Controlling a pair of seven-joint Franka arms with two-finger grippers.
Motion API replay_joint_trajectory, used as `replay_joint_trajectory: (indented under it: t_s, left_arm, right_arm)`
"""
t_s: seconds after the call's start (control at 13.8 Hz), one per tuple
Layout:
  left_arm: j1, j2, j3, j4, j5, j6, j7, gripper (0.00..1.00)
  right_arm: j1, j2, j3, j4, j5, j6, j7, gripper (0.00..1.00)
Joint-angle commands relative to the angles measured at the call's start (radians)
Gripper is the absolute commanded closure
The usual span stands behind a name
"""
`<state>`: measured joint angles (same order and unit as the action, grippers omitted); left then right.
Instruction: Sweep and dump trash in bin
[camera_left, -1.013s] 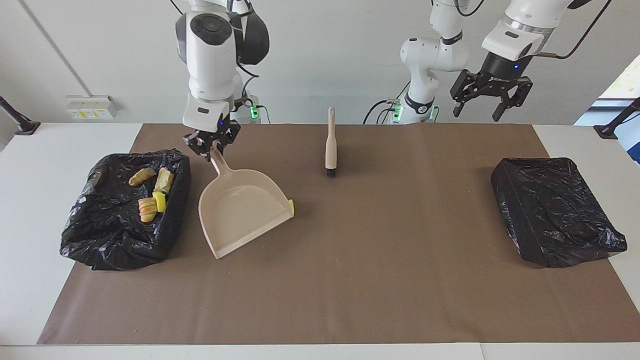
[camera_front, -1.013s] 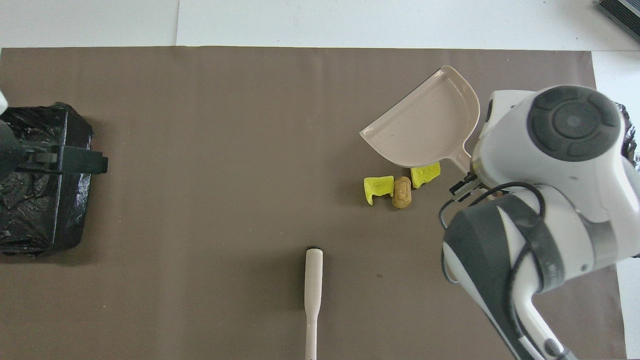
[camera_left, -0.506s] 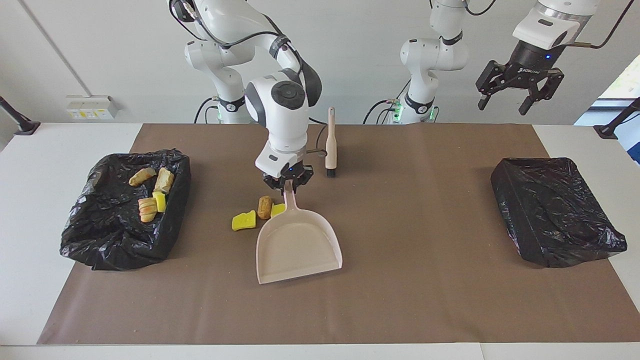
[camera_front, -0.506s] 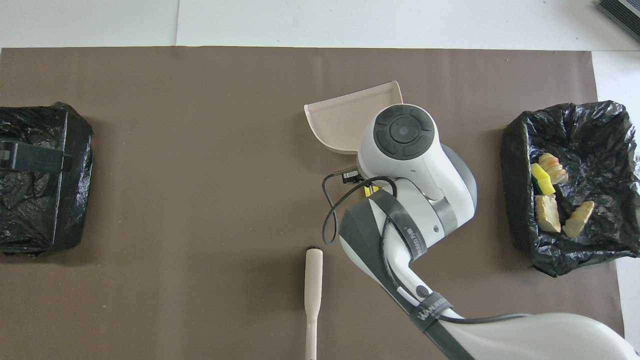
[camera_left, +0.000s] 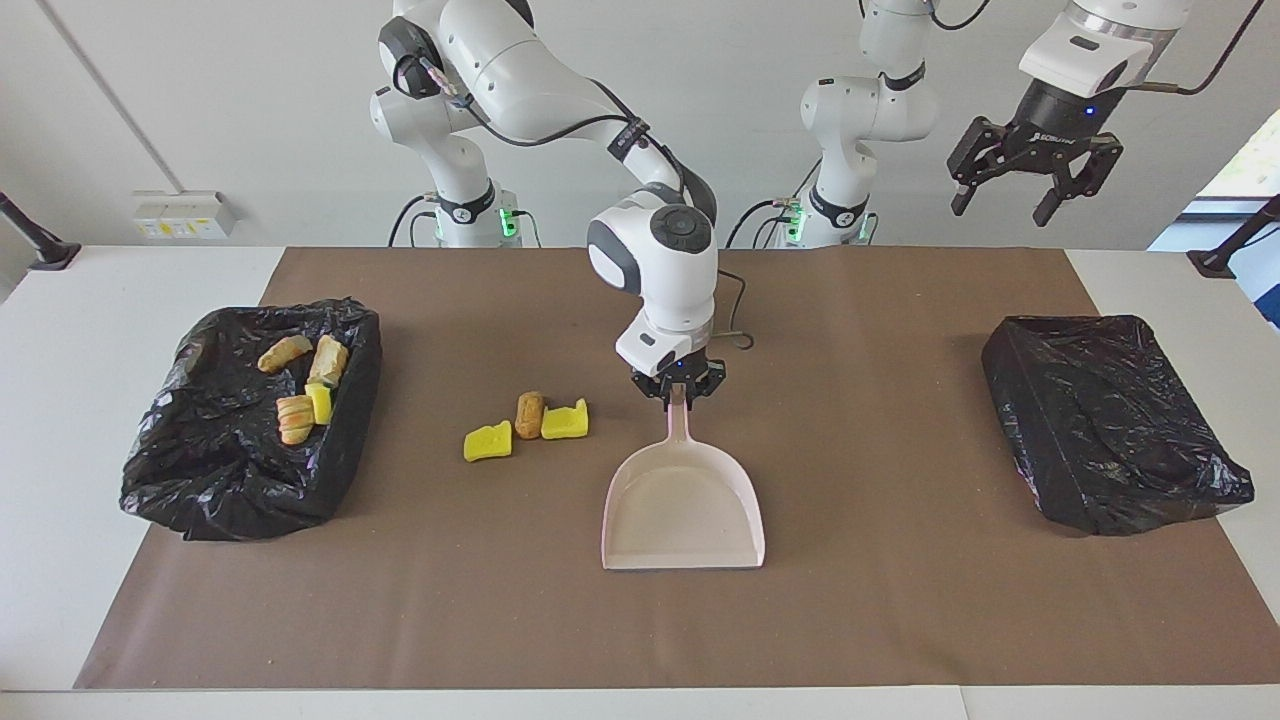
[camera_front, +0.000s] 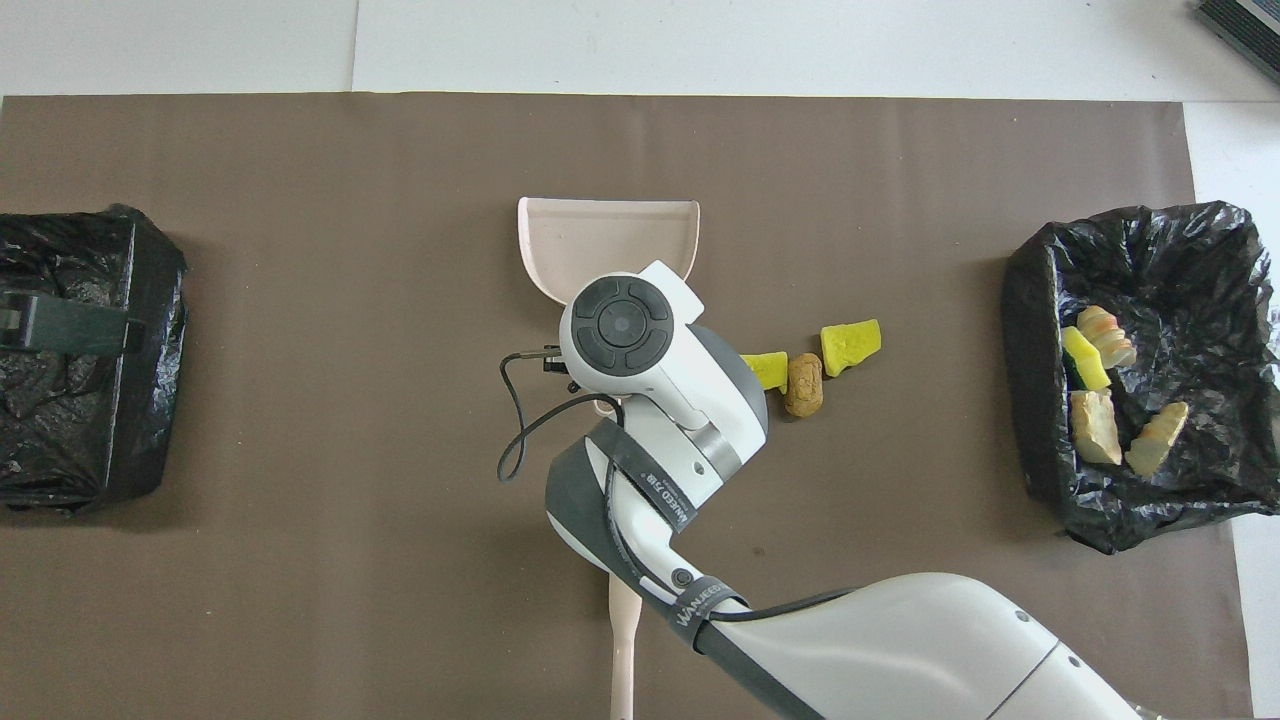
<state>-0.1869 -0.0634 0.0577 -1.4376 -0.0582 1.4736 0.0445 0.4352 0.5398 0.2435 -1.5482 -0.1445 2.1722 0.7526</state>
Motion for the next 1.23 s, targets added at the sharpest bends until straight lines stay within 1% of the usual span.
replay_joint_trajectory:
  t_s: [0.0,0.07,0.14,0.36,0.43,0.58,0.65,0.72,0.8,0.87,0.94,1.01,1.16]
  left_arm:
    - [0.018,-0.001,-0.009,0.016,0.017,-0.027,0.012,0.0]
    - [0.017,-0.001,-0.009,0.016,0.017,-0.027,0.009,0.0]
    - [0.015,-0.001,-0.01,0.016,0.017,-0.027,0.009,0.0]
    - [0.018,-0.001,-0.009,0.014,0.017,-0.027,0.011,0.0]
    - [0.018,-0.003,-0.007,0.014,0.017,-0.027,0.011,0.0]
    - [0.017,-0.001,-0.009,0.014,0.017,-0.027,0.011,0.0]
    - [0.017,-0.001,-0.009,0.014,0.017,-0.027,0.011,0.0]
    - [0.017,-0.001,-0.009,0.014,0.017,-0.027,0.011,0.0]
    - [0.018,-0.001,-0.009,0.014,0.017,-0.027,0.011,0.0]
    - [0.018,-0.001,-0.009,0.014,0.017,-0.027,0.011,0.0]
    - [0.018,-0.001,-0.009,0.014,0.017,-0.027,0.011,0.0]
    - [0.018,-0.001,-0.009,0.014,0.017,-0.027,0.011,0.0]
    - [0.017,-0.001,-0.009,0.014,0.017,-0.027,0.011,0.0]
  right_arm:
    - [-0.019,0.005,-0.003,0.002,0.031,0.023,0.005,0.69]
    - [-0.021,0.005,-0.003,-0.012,0.023,0.026,-0.011,0.07]
    - [-0.019,0.0,-0.003,-0.021,0.014,0.023,-0.027,0.0]
    - [-0.052,-0.03,-0.001,-0.021,0.031,-0.031,-0.058,0.0]
    - [-0.056,-0.053,0.003,-0.021,0.031,-0.066,-0.07,0.0]
    - [-0.05,-0.122,0.007,-0.038,0.039,-0.176,-0.071,0.0]
    - [-0.043,-0.173,0.008,-0.07,0.046,-0.23,-0.073,0.0]
    - [-0.033,-0.226,0.013,-0.111,0.057,-0.267,-0.073,0.0]
    - [-0.027,-0.298,0.013,-0.177,0.075,-0.313,-0.075,0.0]
    - [-0.026,-0.366,0.013,-0.25,0.12,-0.334,-0.076,0.0]
    - [-0.024,-0.433,0.013,-0.327,0.181,-0.334,-0.076,0.0]
    - [0.003,-0.486,0.014,-0.401,0.228,-0.325,-0.076,0.0]
    - [0.051,-0.578,0.014,-0.549,0.314,-0.258,-0.062,0.0]
